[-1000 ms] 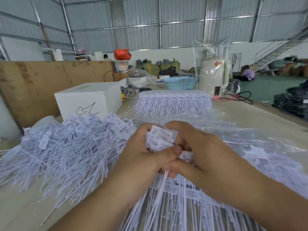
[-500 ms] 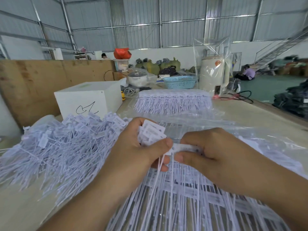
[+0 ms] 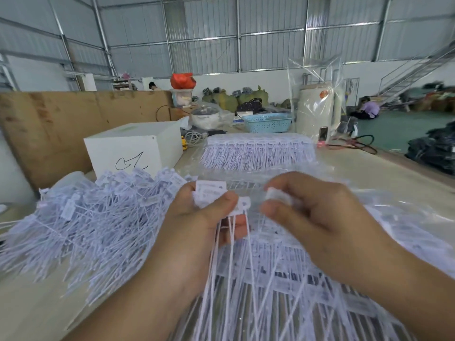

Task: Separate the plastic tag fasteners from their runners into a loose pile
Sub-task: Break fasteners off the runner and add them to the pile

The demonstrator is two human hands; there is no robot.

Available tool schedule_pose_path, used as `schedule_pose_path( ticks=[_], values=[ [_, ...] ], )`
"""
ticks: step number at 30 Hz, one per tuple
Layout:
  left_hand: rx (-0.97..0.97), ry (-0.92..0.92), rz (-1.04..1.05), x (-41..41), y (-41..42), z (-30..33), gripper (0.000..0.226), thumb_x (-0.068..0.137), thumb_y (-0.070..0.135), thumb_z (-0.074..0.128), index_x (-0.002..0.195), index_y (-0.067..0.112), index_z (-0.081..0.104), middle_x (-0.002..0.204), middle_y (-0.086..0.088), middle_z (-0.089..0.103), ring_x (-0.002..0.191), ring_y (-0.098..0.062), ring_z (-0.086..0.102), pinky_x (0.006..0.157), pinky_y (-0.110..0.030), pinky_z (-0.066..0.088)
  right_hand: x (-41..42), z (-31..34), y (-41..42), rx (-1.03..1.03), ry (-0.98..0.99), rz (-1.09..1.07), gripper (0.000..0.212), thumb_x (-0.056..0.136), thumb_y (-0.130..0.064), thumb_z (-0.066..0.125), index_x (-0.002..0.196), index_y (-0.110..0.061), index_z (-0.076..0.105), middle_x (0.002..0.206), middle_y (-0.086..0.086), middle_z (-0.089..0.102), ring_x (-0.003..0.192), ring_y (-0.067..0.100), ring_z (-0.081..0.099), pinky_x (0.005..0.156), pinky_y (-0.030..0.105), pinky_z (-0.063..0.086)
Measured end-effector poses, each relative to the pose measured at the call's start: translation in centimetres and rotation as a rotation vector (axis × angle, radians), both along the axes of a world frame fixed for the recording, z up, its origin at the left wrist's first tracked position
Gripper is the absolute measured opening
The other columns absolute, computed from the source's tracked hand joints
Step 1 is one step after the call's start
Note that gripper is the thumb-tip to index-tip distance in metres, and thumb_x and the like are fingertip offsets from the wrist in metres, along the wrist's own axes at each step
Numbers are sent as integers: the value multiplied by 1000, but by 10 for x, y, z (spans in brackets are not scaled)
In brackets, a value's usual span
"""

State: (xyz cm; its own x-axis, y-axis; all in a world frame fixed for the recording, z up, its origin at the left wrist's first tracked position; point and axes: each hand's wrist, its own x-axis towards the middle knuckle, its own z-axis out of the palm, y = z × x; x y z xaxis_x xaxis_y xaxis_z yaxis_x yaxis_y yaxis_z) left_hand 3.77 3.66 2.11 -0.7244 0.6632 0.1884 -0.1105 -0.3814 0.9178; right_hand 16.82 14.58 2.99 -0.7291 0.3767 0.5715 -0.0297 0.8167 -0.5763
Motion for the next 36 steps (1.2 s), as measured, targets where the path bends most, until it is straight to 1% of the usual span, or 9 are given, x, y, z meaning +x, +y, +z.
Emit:
schedule_pose_path(
  ticks=[3,7,10,14,17,21,29,33,36],
  values=[
    [-9,123,-79,10,0,-2,30,70,22,71,98,14,64,88,-14,74,61,-20,69,45,-26,51,-6,-8,0,160,-48,32,48,90,-61,49,131,-35,45,72,-30,52,64,-15,52,55,5,37],
    [-28,155,-158,10,-1,0,37,65,13,82,99,15,65,92,-13,75,67,-20,70,49,-27,52,-5,-12,1,185,-75,54,59,89,-64,41,141,-45,20,110,-28,44,83,-11,56,66,10,41],
    [-90,133,-180,7,0,-2,48,58,11,80,103,8,62,86,-12,74,61,-17,69,47,-25,50,-6,-13,1,198,-152,75,65,86,-64,40,144,-45,16,118,-26,42,88,-8,56,66,11,40],
    [-167,15,-137,-6,0,-4,41,59,12,75,98,6,64,84,-22,70,59,-24,61,54,-31,45,1,-4,6,223,-202,15,64,79,-79,33,134,-45,33,97,-24,54,70,-9,54,55,15,36],
    [-106,-79,-85,-21,-6,5,34,58,9,73,90,12,60,72,-12,65,52,-20,60,53,-32,52,10,7,12,214,-229,-66,48,81,-74,37,98,-35,59,68,-14,54,57,2,53,53,26,43],
    [-80,5,-55,-24,-11,9,37,59,10,72,93,9,59,70,-11,63,51,-18,60,43,-26,50,10,9,13,180,-323,-32,38,85,-63,45,72,-29,53,57,-3,46,49,10,46,52,30,39],
    [-75,228,-24,-12,-6,2,53,48,22,80,96,11,60,79,-12,72,62,-23,66,46,-27,51,5,4,5,86,-293,70,31,92,-47,53,75,-20,54,52,0,40,42,12,34,49,34,32],
    [-60,241,-1,-8,-4,3,55,45,24,80,93,11,58,71,-6,70,57,-18,63,45,-23,50,5,4,1,-91,-238,138,33,95,-34,57,64,-31,47,45,-7,35,38,7,27,43,23,25],
    [45,147,40,-3,-2,3,46,49,14,78,91,14,59,78,-9,71,61,-21,64,50,-27,53,-2,1,-5,-38,-182,60,37,95,-39,50,64,-23,38,49,-7,38,40,9,30,44,23,25]
  ],
)
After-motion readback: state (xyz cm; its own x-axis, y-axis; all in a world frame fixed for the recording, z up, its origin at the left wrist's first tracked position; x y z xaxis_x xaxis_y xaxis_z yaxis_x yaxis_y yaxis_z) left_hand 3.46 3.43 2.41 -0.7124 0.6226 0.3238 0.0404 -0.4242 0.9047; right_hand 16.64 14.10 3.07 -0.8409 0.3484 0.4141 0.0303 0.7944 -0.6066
